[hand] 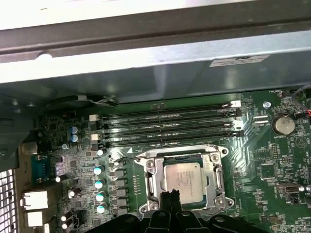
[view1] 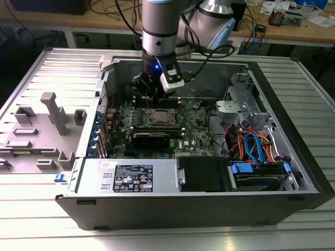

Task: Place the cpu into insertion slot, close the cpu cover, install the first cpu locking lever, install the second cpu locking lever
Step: 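Install the first cpu locking lever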

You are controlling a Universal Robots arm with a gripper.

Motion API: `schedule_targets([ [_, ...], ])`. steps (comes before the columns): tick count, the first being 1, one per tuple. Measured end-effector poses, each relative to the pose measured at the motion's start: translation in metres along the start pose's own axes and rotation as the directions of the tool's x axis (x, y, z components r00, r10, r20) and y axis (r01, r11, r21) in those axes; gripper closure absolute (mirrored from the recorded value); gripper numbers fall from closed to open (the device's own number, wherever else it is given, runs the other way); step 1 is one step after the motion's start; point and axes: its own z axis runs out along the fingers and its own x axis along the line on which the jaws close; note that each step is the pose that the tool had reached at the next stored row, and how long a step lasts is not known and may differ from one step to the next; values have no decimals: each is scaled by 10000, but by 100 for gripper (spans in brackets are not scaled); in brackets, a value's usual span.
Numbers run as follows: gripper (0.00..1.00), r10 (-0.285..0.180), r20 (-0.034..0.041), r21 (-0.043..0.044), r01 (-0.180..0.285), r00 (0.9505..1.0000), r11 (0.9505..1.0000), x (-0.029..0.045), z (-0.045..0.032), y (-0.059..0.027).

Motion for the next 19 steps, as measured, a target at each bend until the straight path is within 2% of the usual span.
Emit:
schedule_targets([
  [6,89,-89,-1,1,89,10000,10000,102,3,-9],
  [9,89,-175,-2,4,175,9998,9998,209,5,-19],
  [12,89,-220,-2,5,220,9998,9998,266,7,-24],
  [19,89,-633,-6,16,633,9980,9980,331,8,-28],
])
